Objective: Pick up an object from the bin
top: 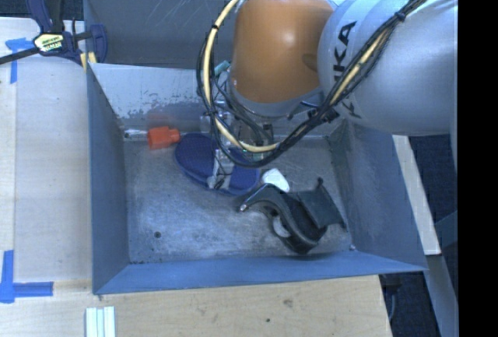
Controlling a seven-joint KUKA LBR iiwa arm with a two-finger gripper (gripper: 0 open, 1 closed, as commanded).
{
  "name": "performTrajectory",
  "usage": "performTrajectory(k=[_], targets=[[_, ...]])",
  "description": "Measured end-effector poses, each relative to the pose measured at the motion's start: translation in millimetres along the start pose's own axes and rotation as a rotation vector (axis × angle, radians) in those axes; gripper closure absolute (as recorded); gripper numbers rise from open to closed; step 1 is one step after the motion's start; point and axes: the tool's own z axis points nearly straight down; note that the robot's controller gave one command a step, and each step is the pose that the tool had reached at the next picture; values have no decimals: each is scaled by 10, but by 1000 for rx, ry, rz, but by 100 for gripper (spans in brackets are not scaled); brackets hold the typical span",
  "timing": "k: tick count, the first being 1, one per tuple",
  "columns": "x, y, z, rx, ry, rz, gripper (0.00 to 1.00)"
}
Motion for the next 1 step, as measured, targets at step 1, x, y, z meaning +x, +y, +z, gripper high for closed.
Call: performTrajectory(k=[1], targets=[[-212, -473, 1555, -5, -17, 195, 0]])
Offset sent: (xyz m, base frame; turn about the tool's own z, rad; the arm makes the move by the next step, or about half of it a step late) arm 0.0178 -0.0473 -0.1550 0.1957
